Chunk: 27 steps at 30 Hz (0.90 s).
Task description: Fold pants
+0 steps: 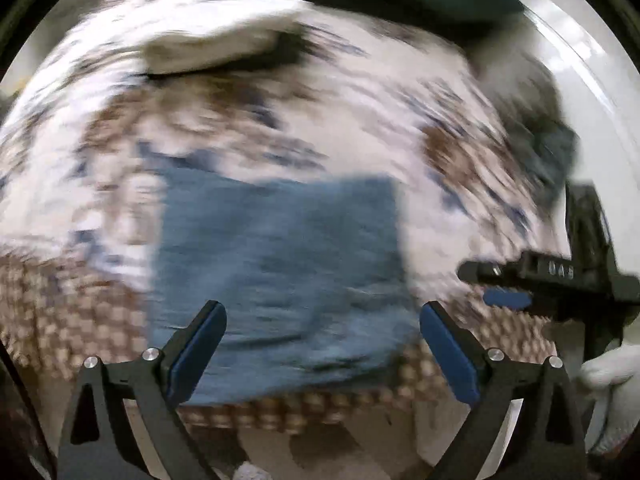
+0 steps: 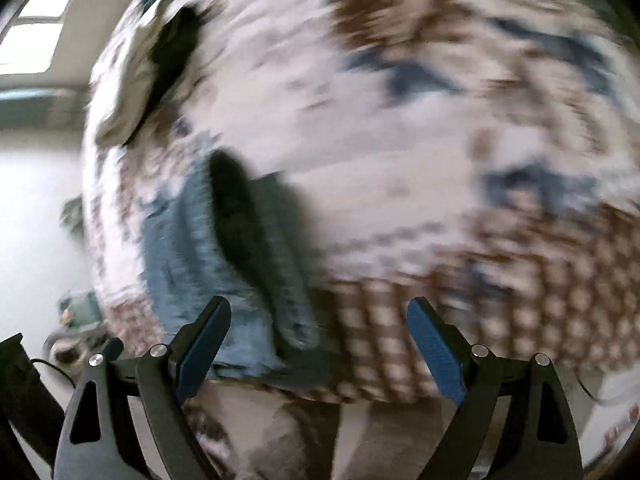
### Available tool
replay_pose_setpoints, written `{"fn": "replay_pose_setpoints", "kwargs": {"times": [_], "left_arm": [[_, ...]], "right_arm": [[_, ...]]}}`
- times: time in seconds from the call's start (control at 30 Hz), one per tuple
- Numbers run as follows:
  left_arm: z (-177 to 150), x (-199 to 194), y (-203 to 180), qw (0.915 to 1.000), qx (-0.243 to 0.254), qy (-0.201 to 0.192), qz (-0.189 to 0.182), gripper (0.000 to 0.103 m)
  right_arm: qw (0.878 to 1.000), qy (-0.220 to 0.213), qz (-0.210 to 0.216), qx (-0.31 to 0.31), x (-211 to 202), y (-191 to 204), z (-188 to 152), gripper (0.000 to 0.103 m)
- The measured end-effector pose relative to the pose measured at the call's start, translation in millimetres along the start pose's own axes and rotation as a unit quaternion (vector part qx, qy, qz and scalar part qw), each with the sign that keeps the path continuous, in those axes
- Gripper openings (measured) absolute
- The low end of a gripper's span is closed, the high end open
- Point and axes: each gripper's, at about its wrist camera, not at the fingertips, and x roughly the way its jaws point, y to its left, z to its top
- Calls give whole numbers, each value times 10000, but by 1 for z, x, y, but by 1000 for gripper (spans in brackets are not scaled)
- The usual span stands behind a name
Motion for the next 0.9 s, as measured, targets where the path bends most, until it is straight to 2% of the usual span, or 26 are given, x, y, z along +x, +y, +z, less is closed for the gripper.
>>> {"fn": "replay_pose_setpoints", "kwargs": {"times": [0.17, 0.23, 0.3, 0.33, 0.37, 0.47, 0.5, 0.53, 0.6, 0.67, 0.77, 0.83, 0.9], "left_arm": [[23, 8, 75, 9917, -421, -193, 1203, 99], [25, 18, 98, 9885, -565, -148, 1395, 99], [31, 31, 115, 9862, -713, -25, 1497, 99], [34, 37, 122, 9854, -793, 26, 1509, 99], [36, 41, 128, 9848, -869, 73, 1502, 99], [38, 48, 135, 9836, -986, 136, 1501, 99], [39, 50, 135, 9834, -992, 142, 1512, 99], [40, 51, 135, 9834, -997, 150, 1508, 99], [43, 51, 136, 9844, -1027, 138, 1421, 99], [46, 50, 137, 9851, -1108, 126, 1307, 99], [54, 52, 137, 9861, -1222, 146, 1114, 99], [60, 57, 133, 9880, -1222, 152, 935, 99], [68, 66, 124, 9902, -1160, 208, 754, 99]], "right_arm": [[9980, 472, 411, -64, 67, 34, 29, 92], [9956, 660, 670, 39, 90, 41, 35, 92], [9974, 511, 479, -150, 92, 55, 36, 88], [9984, 250, 326, -376, 86, 63, 34, 66], [9984, -32, -97, -557, 79, 71, 27, 43], [9921, -357, -652, -1012, 70, 93, 4, 25], [9912, -424, -692, -1047, 66, 96, -1, 21], [9917, -503, -640, -999, 59, 99, -5, 11], [9931, -693, -511, -802, 38, 98, -12, 10], [9917, -1081, -480, -498, 6, 88, -21, 9], [9887, -1297, -752, 5, -22, 53, -24, 9], [9879, -1114, -1036, 296, -18, 19, -18, 9], [9897, -792, -1083, 509, -1, -6, -11, 10]]}}
